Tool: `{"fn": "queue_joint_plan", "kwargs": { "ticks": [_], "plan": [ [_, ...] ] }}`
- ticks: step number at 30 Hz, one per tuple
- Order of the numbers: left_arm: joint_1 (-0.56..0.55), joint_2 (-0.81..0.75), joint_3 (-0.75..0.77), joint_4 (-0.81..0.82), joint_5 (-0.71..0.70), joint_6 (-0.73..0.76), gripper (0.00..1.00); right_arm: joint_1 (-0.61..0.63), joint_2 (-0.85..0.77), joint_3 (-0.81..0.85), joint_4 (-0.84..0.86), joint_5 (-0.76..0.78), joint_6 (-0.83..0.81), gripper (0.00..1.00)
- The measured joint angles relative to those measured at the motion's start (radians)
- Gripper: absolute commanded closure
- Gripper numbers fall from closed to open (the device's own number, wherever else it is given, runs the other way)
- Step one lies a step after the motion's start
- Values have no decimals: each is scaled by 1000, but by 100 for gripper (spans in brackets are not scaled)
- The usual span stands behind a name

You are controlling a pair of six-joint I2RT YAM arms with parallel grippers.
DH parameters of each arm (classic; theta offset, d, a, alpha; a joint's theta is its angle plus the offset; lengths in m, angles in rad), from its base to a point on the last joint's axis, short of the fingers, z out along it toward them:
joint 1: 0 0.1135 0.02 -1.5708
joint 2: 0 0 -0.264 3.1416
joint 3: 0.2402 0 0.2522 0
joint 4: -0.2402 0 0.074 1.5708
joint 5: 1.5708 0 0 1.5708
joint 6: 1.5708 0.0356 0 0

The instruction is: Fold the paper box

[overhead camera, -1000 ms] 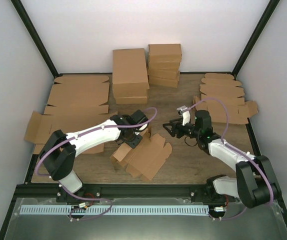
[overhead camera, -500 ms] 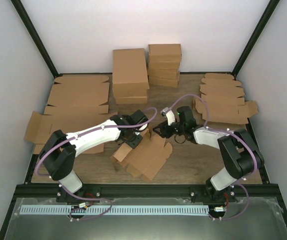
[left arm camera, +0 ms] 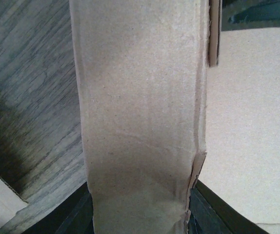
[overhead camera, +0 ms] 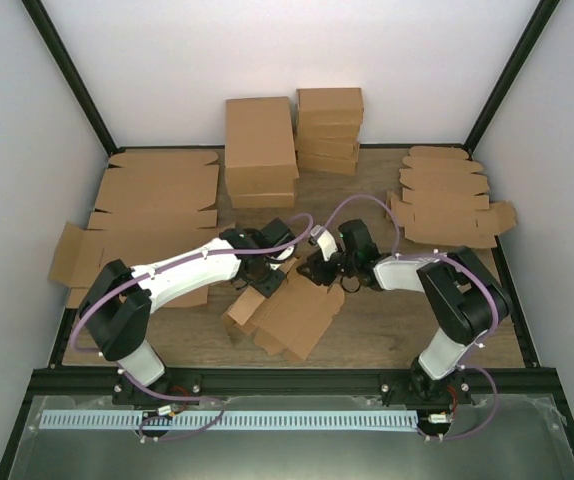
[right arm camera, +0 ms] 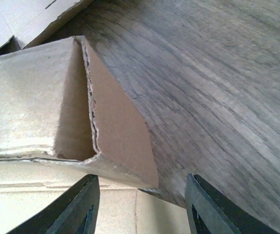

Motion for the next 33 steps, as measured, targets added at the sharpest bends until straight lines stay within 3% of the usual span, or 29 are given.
{"fn": "queue_joint_plan", "kwargs": {
  "ticks": [23, 33],
  "plan": [
    [49, -14, 0, 8, 171, -14, 54, 63, 8, -47, 142, -34, -74, 54],
    [70, -18, 0, 21, 264, -24, 54, 83, 8, -62, 196, 27, -59, 72]
  ]
}}
